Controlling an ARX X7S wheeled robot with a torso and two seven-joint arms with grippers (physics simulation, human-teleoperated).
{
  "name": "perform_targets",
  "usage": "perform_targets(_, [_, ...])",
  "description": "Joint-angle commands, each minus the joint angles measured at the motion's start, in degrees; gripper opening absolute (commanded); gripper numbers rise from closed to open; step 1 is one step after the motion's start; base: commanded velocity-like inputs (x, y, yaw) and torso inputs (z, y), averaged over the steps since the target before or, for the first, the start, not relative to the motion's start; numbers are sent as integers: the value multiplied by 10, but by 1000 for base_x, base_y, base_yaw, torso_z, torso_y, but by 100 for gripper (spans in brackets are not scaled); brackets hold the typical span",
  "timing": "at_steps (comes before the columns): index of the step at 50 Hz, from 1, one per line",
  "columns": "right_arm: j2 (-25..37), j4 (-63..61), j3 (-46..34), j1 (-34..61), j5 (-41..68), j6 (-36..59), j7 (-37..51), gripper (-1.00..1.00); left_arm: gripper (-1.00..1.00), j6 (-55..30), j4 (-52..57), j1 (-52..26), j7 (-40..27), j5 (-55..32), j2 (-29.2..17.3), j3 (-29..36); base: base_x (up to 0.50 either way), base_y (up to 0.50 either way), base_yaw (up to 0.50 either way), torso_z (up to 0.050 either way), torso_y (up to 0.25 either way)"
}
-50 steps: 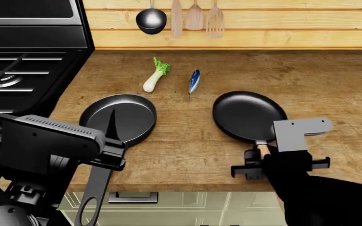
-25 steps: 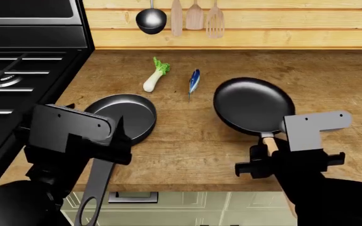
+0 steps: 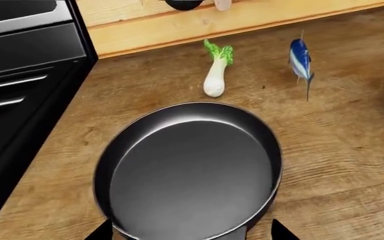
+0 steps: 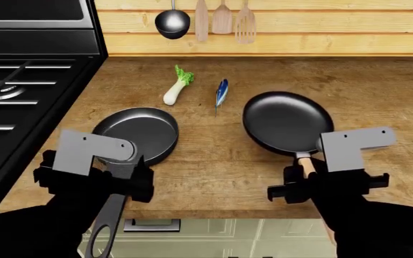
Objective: Place both pans onto different burners. Then place the celery and the fish on different pans.
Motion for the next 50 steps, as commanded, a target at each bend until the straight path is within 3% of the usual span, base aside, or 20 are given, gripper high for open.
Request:
perform_targets(1, [1, 0, 2, 12, -39, -11, -18, -100, 100, -12, 8, 36, -48, -42, 4, -16, 0, 0, 0, 10, 0])
perform_targets(50, [11, 9, -31, -2, -74, -49, -53, -100, 100, 60, -52, 94, 28, 59, 6, 42, 0, 0, 0, 1, 2])
